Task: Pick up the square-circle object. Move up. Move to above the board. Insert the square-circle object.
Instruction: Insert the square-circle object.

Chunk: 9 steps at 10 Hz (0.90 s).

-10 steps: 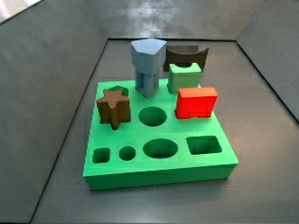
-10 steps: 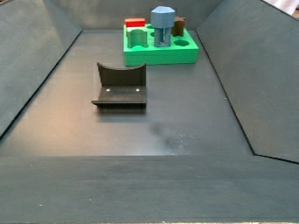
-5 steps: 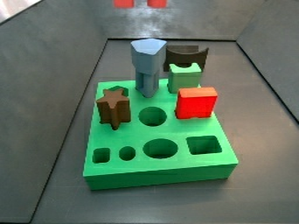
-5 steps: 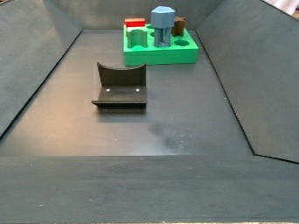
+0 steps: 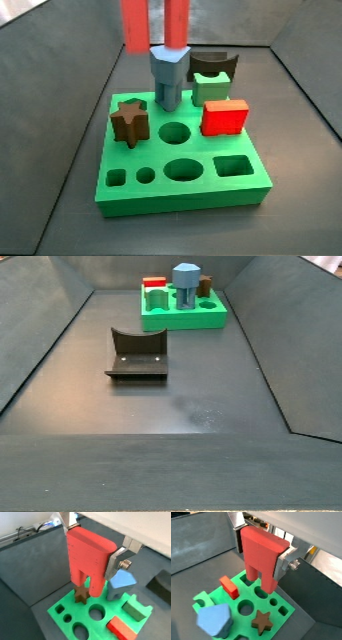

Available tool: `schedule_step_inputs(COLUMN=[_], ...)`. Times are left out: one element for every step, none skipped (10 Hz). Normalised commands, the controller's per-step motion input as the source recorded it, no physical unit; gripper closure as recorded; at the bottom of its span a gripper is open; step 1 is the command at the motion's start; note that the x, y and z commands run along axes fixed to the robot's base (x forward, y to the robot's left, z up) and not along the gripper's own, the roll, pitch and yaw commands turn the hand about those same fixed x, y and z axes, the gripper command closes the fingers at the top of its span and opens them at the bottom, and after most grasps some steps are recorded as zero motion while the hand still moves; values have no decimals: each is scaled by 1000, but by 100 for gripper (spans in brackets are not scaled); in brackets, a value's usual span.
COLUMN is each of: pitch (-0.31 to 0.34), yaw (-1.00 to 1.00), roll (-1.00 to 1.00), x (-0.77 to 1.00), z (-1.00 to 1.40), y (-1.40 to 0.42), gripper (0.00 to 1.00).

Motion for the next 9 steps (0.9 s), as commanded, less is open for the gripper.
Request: schedule_step_inputs(pitch=[-83,-79,-46,-40,-50,-54,-29,-36,-29], yaw=[274,274,263,254,223,120,0,0,0], roll=[40,70,171,234,267,234,197,147,104], x=[-69,-46,-57,-66,-114,-146,-129,-100,-57], z=[-460,-437,-394,-403,-460,-500,-423,-420,-309], y=[-346,-334,-306,-289,-286,-291,-283,-280,-254], gripper=[100,100,100,100,100,100,100,100,100])
